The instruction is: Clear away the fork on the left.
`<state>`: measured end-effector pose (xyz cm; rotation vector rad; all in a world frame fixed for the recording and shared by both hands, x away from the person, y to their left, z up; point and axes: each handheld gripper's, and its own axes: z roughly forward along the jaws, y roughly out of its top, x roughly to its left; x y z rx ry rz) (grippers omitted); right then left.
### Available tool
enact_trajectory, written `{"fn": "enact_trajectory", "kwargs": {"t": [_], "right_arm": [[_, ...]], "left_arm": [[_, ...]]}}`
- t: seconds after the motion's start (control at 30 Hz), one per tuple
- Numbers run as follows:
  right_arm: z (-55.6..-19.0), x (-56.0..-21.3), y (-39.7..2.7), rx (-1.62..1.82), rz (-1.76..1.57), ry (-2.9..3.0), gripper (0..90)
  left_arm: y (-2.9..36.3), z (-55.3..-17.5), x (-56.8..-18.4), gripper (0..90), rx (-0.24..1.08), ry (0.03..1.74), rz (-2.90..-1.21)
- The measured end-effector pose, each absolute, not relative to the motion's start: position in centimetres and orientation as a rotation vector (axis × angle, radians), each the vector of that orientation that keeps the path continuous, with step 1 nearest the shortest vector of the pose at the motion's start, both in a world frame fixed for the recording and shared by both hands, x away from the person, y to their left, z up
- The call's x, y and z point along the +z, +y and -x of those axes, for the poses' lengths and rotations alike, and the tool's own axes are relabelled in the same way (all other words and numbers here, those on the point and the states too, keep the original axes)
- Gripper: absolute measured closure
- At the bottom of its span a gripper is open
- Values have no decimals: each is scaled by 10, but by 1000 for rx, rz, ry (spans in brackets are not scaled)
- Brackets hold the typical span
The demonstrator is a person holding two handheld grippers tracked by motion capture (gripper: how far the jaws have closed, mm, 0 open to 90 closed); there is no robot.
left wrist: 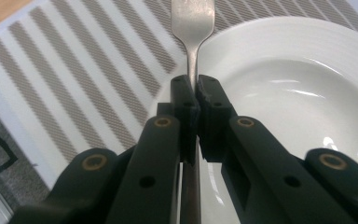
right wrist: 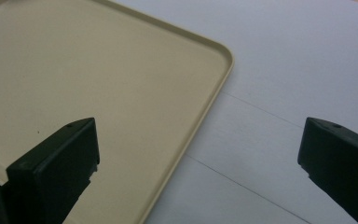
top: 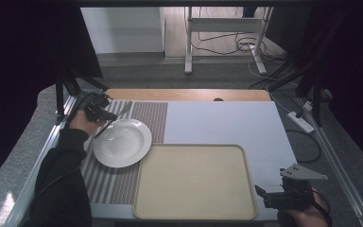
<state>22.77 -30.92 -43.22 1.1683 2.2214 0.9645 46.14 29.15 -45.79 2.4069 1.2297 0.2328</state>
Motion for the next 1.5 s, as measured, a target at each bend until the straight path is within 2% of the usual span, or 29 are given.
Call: {"fn": "enact_trajectory", "kwargs": {"t": [0.67, 1.5], "right_arm": [[-227, -432, -310, 969, -1173, 2215, 0], [-225, -432, -309, 968, -1137, 2225, 0]], "left_arm": [[234, -406, -449, 857, 153, 1061, -2461], [164, -331, -456, 856, 97, 1009, -2460]]}}
